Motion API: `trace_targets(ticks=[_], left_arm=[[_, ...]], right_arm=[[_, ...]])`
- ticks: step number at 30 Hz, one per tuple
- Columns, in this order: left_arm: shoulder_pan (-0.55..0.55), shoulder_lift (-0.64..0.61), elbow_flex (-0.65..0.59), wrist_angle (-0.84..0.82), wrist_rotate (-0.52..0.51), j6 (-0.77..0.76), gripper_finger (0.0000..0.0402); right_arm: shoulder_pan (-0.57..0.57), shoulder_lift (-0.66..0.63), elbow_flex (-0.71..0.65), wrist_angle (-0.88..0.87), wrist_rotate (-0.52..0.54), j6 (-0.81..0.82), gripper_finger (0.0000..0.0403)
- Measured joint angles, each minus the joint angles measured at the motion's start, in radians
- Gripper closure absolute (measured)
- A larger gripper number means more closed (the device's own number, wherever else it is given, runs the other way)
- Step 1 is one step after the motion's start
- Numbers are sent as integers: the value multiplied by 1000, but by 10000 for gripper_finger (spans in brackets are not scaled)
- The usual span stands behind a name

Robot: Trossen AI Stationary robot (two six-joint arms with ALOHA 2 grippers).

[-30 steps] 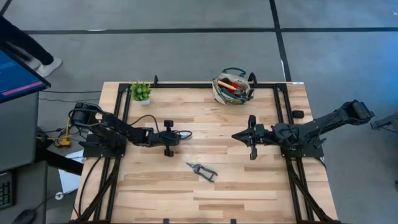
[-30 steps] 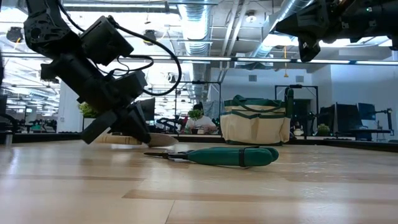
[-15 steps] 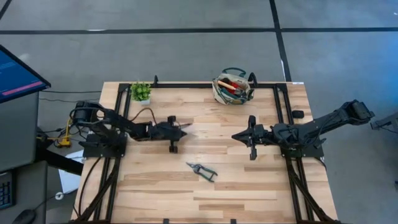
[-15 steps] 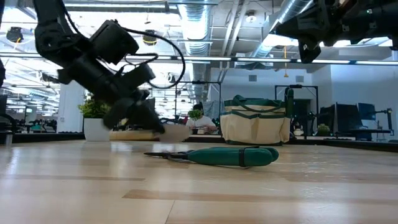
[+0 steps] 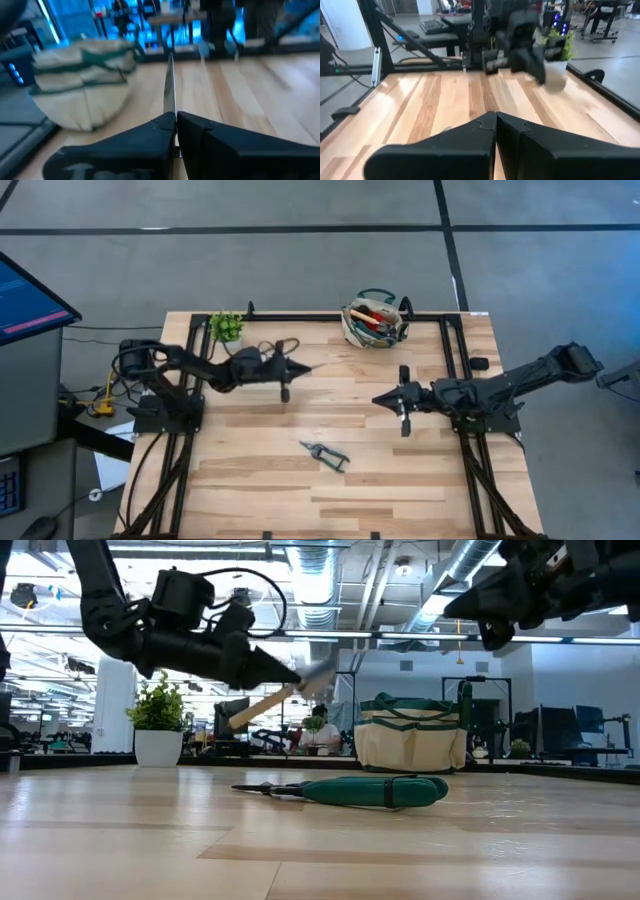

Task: Pick & Place Garden tools in Gardening bag
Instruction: Put the brown trowel into the gardening bag

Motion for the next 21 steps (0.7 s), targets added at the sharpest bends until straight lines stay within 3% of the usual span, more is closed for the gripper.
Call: trace_targets(ticks=[6, 11, 16, 21], left_arm=[[76, -1, 13, 152, 71, -37, 400], [88, -1, 99, 155, 140, -39, 400], [96, -1, 184, 155, 216, -34, 400], [138, 83, 249, 156, 271, -86, 400]], right_arm=[[-111, 0, -7, -18, -125, -3, 403], [-223, 0, -7, -10, -231, -71, 403], [-342, 0, -7, 53, -273, -77, 403], [-436, 0, -6, 147, -436, -65, 403]])
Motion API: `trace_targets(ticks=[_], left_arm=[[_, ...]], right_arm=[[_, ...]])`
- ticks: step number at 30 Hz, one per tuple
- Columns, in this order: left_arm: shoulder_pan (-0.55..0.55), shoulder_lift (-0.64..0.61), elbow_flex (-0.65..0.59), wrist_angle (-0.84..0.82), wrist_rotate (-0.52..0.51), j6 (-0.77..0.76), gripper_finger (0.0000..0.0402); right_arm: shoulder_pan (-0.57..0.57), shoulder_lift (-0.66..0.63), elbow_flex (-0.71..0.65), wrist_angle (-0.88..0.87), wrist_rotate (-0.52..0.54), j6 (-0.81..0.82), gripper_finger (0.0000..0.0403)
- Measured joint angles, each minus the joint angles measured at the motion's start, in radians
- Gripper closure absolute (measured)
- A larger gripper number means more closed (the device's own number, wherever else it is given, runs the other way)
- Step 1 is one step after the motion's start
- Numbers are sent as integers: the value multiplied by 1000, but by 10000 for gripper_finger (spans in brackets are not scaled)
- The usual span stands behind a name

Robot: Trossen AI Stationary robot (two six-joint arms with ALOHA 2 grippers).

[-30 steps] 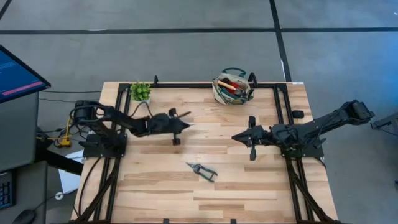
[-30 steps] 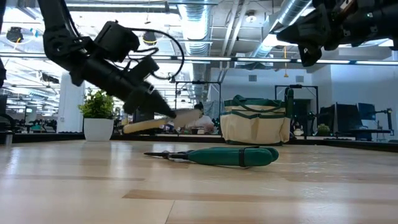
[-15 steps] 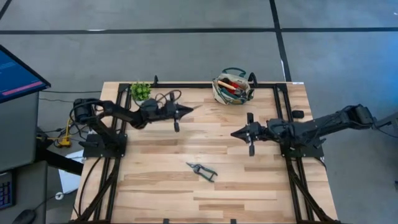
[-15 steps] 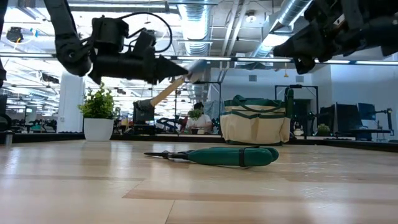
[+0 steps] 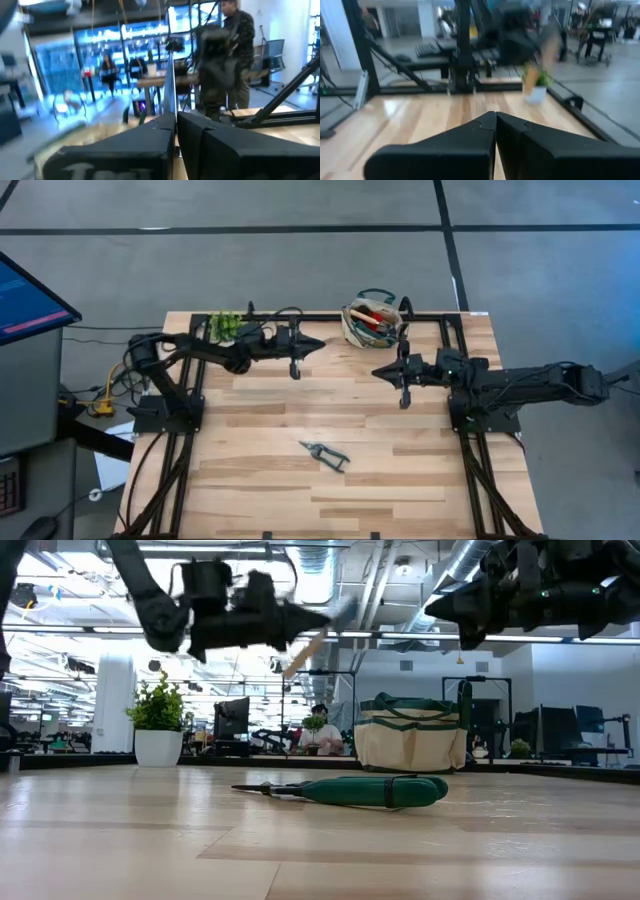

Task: Pick & Place Garden tools in Gardening bag
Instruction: Put the brown trowel into the gardening bag

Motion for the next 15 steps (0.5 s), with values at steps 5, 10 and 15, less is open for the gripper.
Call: trace_targets(ticks=[5, 10, 15], left_arm=[[17, 164, 42, 164, 73, -139, 400], [12, 306, 121, 368, 138, -257, 400], [-4, 377, 212, 367, 174, -300, 400]], right_arm=[[-36, 0, 0, 53, -20, 14, 403], [-39, 2, 0, 58, -20, 45, 403], [-48, 65, 3, 135, -18, 76, 403]])
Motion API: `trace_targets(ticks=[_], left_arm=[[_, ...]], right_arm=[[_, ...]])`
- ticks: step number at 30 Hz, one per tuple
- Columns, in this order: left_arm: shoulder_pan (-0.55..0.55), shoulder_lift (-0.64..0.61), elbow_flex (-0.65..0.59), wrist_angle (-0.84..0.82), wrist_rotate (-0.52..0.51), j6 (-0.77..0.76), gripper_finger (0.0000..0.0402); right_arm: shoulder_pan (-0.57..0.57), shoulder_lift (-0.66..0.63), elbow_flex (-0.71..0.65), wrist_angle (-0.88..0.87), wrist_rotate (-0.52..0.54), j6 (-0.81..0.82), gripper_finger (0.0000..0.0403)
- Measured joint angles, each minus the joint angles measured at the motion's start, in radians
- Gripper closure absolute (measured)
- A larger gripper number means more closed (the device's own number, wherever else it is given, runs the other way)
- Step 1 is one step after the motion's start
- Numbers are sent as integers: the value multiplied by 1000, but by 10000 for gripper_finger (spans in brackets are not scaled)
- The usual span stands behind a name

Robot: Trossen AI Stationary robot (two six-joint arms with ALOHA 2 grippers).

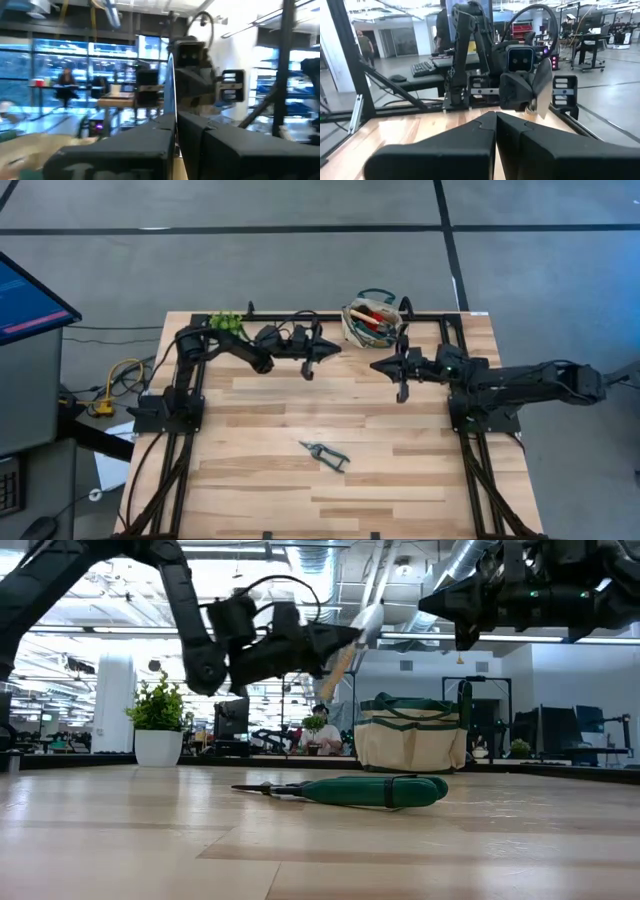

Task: Pick & Place Garden tools in Gardening bag
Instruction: Put the brown trowel into the gardening bag

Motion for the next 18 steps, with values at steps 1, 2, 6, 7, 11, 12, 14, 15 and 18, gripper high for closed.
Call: trace_targets(ticks=[1, 2, 6, 7, 11, 12, 14, 15, 18], left_arm=[[-4, 4, 13, 0, 14, -7, 400], [-9, 5, 26, 4, 33, -9, 400], [-23, 2, 41, 4, 47, -10, 400], [-23, 1, 41, 4, 49, -10, 400], [-18, -2, 34, 4, 65, -18, 400], [-18, -2, 34, 1, 82, -32, 400], [-18, -2, 34, 4, 98, -56, 400], [-18, -2, 34, 4, 107, -62, 400], [-16, -2, 34, 4, 117, -90, 400]], right_arm=[[-3, 25, 7, 5, 0, 2, 403], [-6, 50, 15, 3, 0, 3, 403], [-20, 162, 71, 1, 45, 40, 403], [-28, 183, 86, 0, 49, 49, 403], [-54, 229, 146, 0, 50, 53, 403], [-60, 232, 158, -6, 50, 53, 403], [-71, 231, 176, -34, 48, 49, 399], [-74, 228, 182, -51, 39, 44, 394], [-84, 207, 199, -112, -22, 8, 367]])
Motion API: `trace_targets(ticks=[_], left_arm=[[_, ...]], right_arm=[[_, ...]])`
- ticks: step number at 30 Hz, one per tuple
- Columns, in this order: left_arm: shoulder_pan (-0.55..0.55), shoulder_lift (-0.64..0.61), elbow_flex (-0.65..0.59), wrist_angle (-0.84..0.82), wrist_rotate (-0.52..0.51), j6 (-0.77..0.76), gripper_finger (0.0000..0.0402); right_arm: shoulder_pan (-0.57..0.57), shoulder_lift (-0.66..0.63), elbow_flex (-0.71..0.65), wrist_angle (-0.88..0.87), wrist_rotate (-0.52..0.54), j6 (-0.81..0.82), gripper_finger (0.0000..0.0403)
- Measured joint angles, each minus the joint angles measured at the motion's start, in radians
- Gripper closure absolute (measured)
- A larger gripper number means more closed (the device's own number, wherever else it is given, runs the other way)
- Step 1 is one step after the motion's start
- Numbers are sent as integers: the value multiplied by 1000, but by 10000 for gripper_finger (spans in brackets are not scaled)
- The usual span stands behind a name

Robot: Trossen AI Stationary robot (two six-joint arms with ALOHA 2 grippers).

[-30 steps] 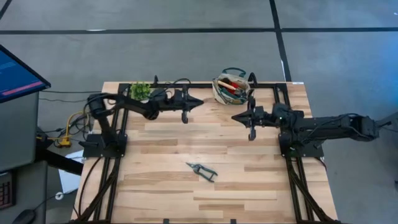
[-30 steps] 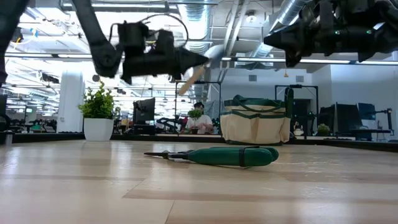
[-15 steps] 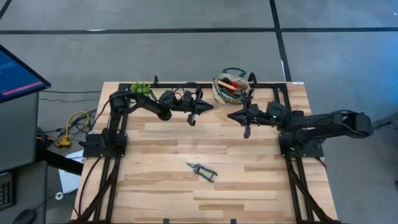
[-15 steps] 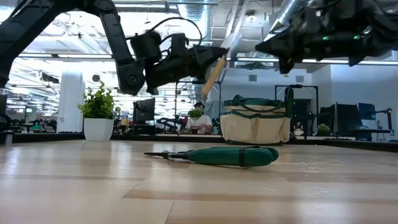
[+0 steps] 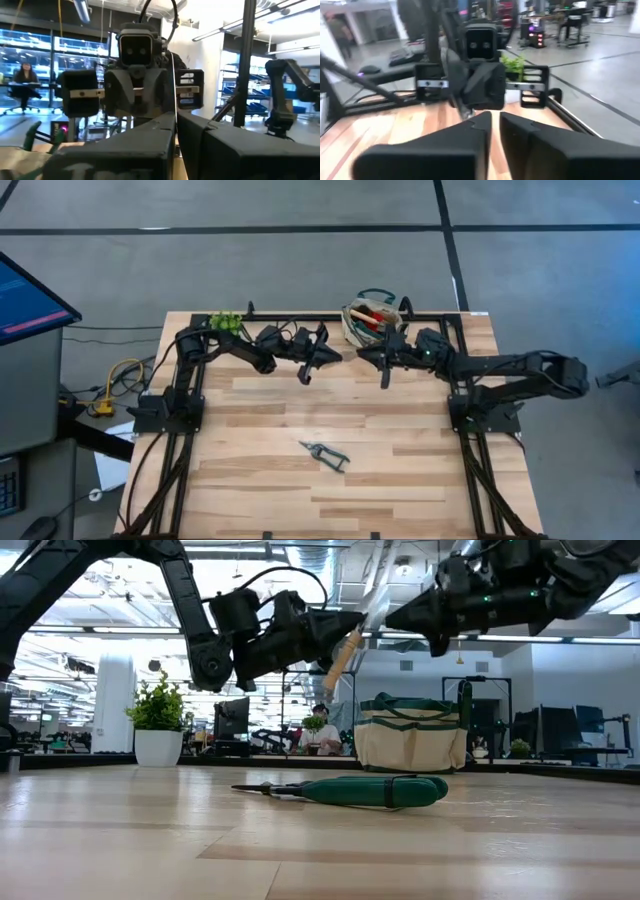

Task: Pick & Place Garden tools in Gardening bag
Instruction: Put the brown trowel into the gardening bag

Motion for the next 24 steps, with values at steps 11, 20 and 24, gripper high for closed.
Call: trace_targets(ticks=[11, 20, 24], left_arm=[[10, 0, 0, -1, 46, -28, 400], [-4, 0, 0, -27, 43, -25, 400], [-12, 0, 0, -27, 41, -20, 400]], right_arm=[[34, -8, 21, -55, -59, -122, 169], [38, -8, 21, 1, -58, -113, 168], [39, -8, 21, 5, -59, -113, 202]])
